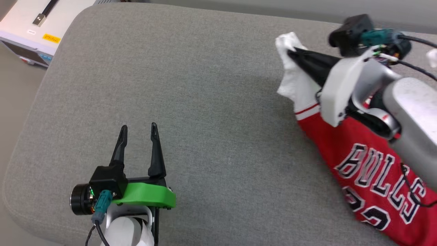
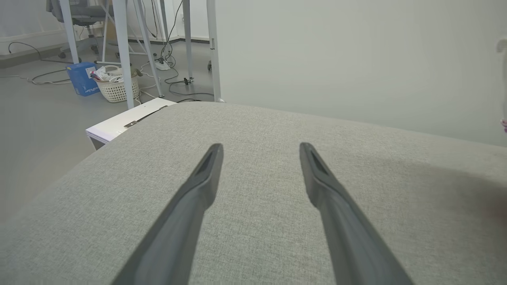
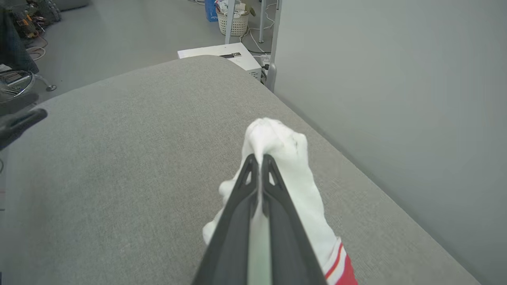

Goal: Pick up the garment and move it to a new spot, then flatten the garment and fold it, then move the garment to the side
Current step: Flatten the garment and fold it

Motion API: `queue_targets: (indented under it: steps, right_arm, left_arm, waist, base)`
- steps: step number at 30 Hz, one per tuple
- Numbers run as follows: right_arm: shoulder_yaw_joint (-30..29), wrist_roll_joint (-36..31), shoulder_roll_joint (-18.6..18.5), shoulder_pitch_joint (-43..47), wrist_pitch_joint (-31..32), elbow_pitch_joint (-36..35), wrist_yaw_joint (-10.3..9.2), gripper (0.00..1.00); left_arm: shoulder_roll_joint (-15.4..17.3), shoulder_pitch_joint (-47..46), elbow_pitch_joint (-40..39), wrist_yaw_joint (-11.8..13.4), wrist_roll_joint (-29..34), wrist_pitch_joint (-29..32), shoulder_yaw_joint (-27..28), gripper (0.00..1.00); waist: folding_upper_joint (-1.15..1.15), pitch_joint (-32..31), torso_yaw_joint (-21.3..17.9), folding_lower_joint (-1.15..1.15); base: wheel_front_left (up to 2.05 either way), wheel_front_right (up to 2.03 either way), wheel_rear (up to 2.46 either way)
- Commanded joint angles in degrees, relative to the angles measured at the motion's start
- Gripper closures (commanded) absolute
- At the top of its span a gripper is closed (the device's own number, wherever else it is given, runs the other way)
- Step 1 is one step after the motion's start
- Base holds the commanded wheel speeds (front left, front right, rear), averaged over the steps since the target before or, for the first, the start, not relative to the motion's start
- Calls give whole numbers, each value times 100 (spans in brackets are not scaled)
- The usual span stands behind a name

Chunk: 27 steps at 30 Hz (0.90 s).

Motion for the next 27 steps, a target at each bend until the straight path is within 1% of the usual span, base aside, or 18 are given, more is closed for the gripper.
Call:
queue_targets:
  steps: [1, 4, 7, 9, 13, 15, 20, 22, 23, 24, 27]
  right_arm:
    - [151, -98, 223, -152, -33, 72, -3, 100]
    - [577, -228, 747, -307, -124, 314, -3, 100]
    - [949, -124, 1260, -291, -241, 670, -3, 100]
    - [1267, -63, 1475, -238, -228, 980, -3, 100]
    - [2012, -5, 1687, -69, -115, 1614, -3, 100]
    - [2237, 1, 1745, 79, 7, 1814, -3, 100]
    - [2360, 16, 1787, 611, 490, 1882, -3, 100]
    - [2362, -71, 1788, 663, 398, 1870, -3, 100]
    - [2363, -43, 1801, 641, 221, 1880, -3, 58]
    - [2363, -42, 1813, 607, 58, 1869, -3, 0]
    - [2353, -26, 1817, 510, -738, 1782, -3, 0]
  left_arm:
    - [-13, -52, -20, 37, -66, -33, -3, 0]
    - [-13, -76, -19, 71, -105, -33, 13, 0]
    - [-13, -92, -28, 108, -138, -33, 58, 0]
    - [-13, -108, -34, 117, -164, -33, 71, 0]
    - [-13, -133, -30, 130, -193, -33, 73, 0]
    - [-13, -139, -35, 139, -205, -33, 61, 0]
    - [-13, -159, -7, 139, -211, -33, 66, 0]
    - [-13, -160, 19, 134, -198, -33, 95, 0]
    - [-13, -161, 42, 123, -186, -33, 118, 0]
    - [-13, -161, 58, 109, -172, -33, 135, 0]
    - [-13, -128, 107, 39, -97, -33, 208, 0]
  waist:
    - [0, 114, 132, 0]
    - [0, 185, 219, 0]
    - [0, 255, 267, 0]
    - [0, 295, 297, 0]
    - [0, 353, 354, 0]
    - [0, 386, 378, 0]
    - [0, 419, 371, 0]
    - [0, 386, 329, 0]
    - [0, 353, 302, 0]
    - [0, 312, 280, 0]
    - [0, 116, 198, 0]
  base:
    - [0, 0, 0]
    - [0, 0, 0]
    - [0, 0, 0]
    - [0, 0, 0]
    - [0, 0, 0]
    - [0, 0, 0]
    - [0, 0, 0]
    - [0, 0, 0]
    - [0, 0, 0]
    - [0, 0, 0]
    - [0, 0, 0]
